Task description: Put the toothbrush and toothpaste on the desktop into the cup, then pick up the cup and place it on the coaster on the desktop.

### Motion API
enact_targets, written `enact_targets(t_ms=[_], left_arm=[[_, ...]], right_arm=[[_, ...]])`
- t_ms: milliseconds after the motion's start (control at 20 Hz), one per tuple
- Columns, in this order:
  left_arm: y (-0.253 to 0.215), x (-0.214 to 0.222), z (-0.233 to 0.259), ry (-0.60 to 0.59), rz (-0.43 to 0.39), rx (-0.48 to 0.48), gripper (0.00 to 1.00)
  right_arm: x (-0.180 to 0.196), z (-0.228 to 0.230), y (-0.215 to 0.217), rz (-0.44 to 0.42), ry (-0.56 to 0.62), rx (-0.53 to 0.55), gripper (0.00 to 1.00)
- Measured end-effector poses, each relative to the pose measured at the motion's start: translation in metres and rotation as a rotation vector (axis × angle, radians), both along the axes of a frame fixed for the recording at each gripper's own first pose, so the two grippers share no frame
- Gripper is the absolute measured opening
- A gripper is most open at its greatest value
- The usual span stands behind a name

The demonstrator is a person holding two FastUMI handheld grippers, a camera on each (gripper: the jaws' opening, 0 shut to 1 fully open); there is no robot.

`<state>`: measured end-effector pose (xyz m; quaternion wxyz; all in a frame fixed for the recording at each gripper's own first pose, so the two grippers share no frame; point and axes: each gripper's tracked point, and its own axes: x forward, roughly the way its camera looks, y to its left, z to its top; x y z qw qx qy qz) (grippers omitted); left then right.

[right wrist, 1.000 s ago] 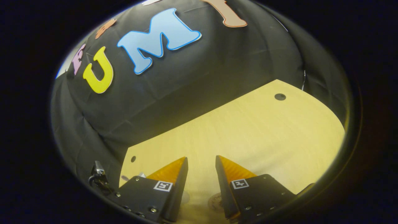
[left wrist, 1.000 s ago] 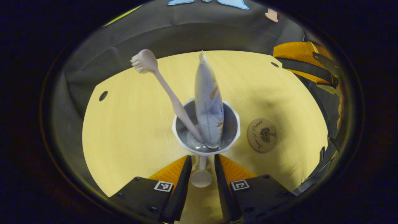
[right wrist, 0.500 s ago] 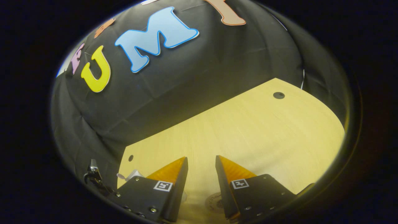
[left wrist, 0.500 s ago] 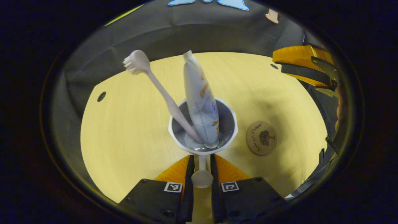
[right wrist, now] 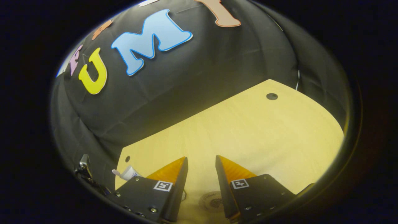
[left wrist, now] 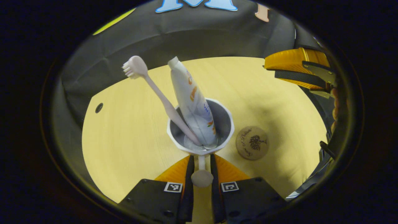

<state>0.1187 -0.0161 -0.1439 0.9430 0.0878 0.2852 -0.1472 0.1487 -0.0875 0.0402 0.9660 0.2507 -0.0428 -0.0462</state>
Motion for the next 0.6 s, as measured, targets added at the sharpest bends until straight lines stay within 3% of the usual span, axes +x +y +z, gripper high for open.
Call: enact_targets(t_ms=[100, 150, 600], left_arm=[[-0.007, 0.001, 0.0, -0.006, -0.023, 0.007, 0.3], [-0.011, 0.001, 0.0, -0.008, -0.035, 0.006, 0.36], [-0.035, -0.005, -0.01, 0.01, -0.141, 0.021, 0.36]], right_arm=[[-0.003, -0.001, -0.008, -0.012, 0.001, 0.007, 0.54], [-0.006, -0.003, -0.012, -0.019, 0.0, 0.01, 0.54], [-0.035, -0.02, -0.056, -0.085, 0.006, 0.034, 0.54]])
